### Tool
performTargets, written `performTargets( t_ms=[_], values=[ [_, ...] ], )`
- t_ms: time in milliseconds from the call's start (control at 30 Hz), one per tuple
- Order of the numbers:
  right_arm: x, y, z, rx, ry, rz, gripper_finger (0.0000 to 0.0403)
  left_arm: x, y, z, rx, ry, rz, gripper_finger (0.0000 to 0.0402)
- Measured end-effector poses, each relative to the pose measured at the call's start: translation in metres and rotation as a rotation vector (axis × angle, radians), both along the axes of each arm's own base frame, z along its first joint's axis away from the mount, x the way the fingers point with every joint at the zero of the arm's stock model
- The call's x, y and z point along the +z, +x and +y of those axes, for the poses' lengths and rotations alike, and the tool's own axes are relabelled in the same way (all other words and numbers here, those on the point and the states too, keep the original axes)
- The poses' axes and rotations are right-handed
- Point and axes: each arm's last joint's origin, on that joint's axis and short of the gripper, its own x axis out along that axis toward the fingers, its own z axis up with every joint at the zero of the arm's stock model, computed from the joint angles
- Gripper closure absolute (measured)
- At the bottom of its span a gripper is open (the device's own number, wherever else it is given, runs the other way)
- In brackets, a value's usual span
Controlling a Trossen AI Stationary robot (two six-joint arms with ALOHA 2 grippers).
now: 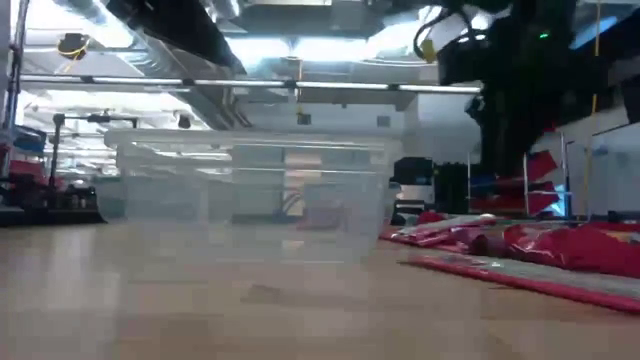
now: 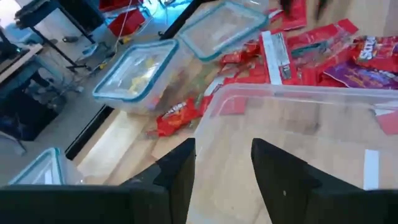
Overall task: Sort candy
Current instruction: Put the blue candy stick into the rectangular transparent bin
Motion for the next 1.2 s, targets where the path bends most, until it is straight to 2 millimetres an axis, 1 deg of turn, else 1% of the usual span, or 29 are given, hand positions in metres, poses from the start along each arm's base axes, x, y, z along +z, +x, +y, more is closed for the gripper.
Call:
performTargets(
  t_ms=[100, 167, 300, 400, 467, 700, 867, 933, 1000, 1067, 1167, 1200],
  values=[
    [-0.01, -0.005, 0.015, -0.053, 0.044, -0.038, 0.0221, 0.0, 0.0, 0.0, 0.0, 0.0, 0.0, 0.0259],
    [-0.018, -0.008, 0.021, -0.12, 0.062, -0.077, 0.0221, 0.0, 0.0, 0.0, 0.001, -0.001, -0.001, 0.0259],
    [-0.034, -0.018, 0.019, -0.296, 0.008, -0.112, 0.0221, 0.0, 0.0, 0.0, 0.001, -0.003, -0.003, 0.0259],
    [-0.041, -0.021, 0.018, -0.367, -0.01, -0.142, 0.0221, 0.0, 0.0, 0.0, 0.002, -0.005, -0.005, 0.0259],
    [-0.046, -0.022, 0.017, -0.383, 0.001, -0.156, 0.0221, 0.0, 0.0, 0.0, 0.002, -0.005, -0.005, 0.0259],
    [-0.065, -0.018, 0.019, -0.355, 0.016, -0.185, 0.0221, 0.0, 0.0, 0.0, 0.011, -0.018, -0.017, 0.0259],
    [-0.072, -0.016, 0.019, -0.363, 0.002, -0.175, 0.0226, 0.0, 0.0, 0.0, 0.011, -0.018, -0.018, 0.0259],
    [-0.072, -0.015, 0.02, -0.365, 0.007, -0.187, 0.0242, 0.0, 0.0, 0.0, 0.011, -0.019, -0.018, 0.0259],
    [-0.073, -0.014, 0.02, -0.366, 0.009, -0.197, 0.0269, 0.0, 0.0, 0.0, 0.011, -0.018, -0.018, 0.0259],
    [-0.072, -0.014, 0.02, -0.366, 0.009, -0.197, 0.0306, 0.0, 0.0, 0.0, 0.011, -0.018, -0.018, 0.0259],
    [-0.072, -0.014, 0.02, -0.357, 0.004, -0.191, 0.0373, 0.0, 0.0, 0.0, 0.011, -0.018, -0.018, 0.0259],
    [-0.071, -0.014, 0.02, -0.353, 0.003, -0.187, 0.0386, 0.0, 0.0, 0.0, 0.011, -0.018, -0.018, 0.0259]
  ],
)
